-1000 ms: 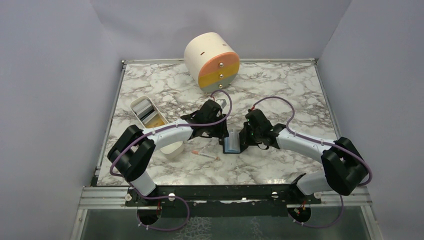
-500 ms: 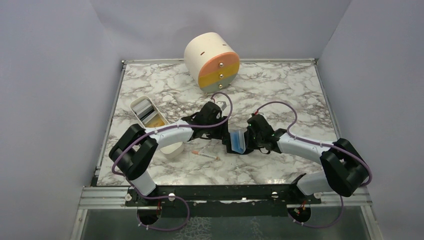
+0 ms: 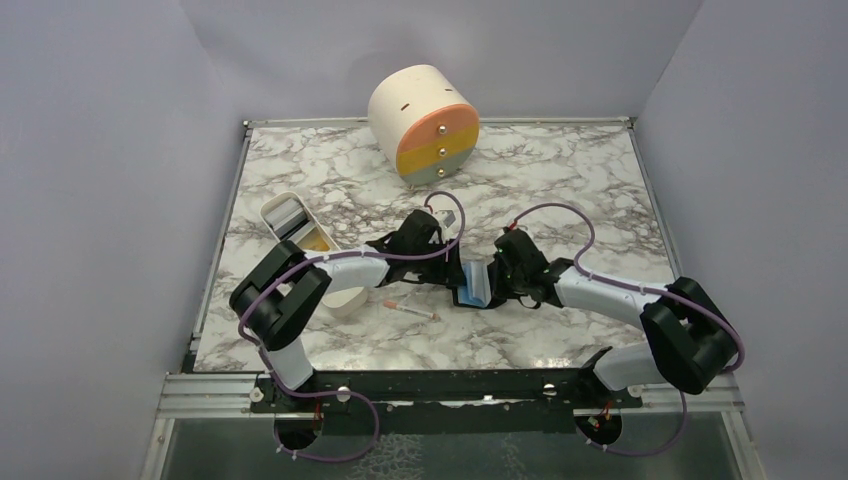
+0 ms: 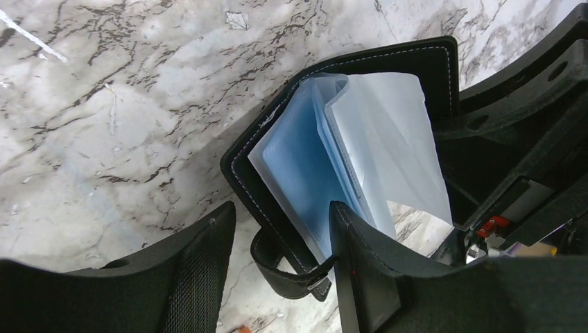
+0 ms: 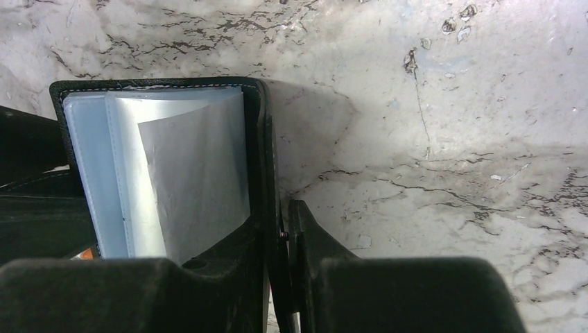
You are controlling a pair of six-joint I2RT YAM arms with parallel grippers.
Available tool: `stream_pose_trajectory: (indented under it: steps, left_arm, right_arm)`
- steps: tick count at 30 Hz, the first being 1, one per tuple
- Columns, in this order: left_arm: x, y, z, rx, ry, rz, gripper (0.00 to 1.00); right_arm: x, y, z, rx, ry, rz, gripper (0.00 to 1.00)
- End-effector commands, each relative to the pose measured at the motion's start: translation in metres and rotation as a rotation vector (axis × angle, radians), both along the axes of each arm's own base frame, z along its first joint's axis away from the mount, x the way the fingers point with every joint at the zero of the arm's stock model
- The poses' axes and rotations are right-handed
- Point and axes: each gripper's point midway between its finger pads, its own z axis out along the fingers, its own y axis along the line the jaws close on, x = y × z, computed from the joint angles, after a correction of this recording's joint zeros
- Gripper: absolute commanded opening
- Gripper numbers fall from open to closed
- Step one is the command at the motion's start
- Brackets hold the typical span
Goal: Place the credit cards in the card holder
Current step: Open the card holder at the center of the board.
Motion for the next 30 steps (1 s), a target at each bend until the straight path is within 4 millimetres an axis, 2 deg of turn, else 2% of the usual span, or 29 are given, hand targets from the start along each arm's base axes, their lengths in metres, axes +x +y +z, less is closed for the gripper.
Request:
stream_pose_trajectory:
  steps: [1, 6, 10, 14, 19, 20, 23, 27, 30]
  left_arm:
    - [-0.001, -0.013, 0.006, -0.099, 0.022, -0.02, 0.54]
    - [-0.001, -0.017, 0.004, -0.119, 0.04, -0.024, 0.47]
    - [-0.002, -0.019, 0.006, -0.129, 0.051, -0.027, 0.21]
    - [-0.001, -0.019, 0.018, -0.129, 0.047, -0.025, 0.01]
    - [0.001, -0.015, 0.023, -0.08, 0.072, -0.005, 0.0]
    - [0.003, -0.016, 0.035, -0.085, 0.056, 0.0, 0.0]
    - [0.006, -0.014, 0.047, -0.079, 0.044, 0.012, 0.0]
    - [0.008, -0.017, 0.063, -0.095, 0.033, 0.014, 0.0]
    - [0.009, -0.017, 0.069, -0.097, 0.032, 0.014, 0.0]
  right_arm:
    - [0.001, -0.005, -0.002, -0.007, -0.023, -0.024, 0.14]
    - [0.004, 0.0, 0.004, 0.019, -0.039, -0.013, 0.14]
    - [0.005, 0.002, 0.014, 0.016, -0.039, -0.009, 0.19]
    - [0.007, -0.001, 0.037, 0.005, -0.06, -0.006, 0.33]
    - [0.01, 0.006, 0.076, 0.032, -0.101, 0.045, 0.48]
    - [0.011, 0.009, 0.084, 0.05, -0.114, 0.054, 0.51]
    - [0.01, 0.022, 0.102, 0.123, -0.142, 0.103, 0.58]
    - [0.012, 0.034, 0.104, 0.162, -0.133, 0.13, 0.76]
    - [0.015, 0.037, 0.097, 0.156, -0.118, 0.129, 0.83]
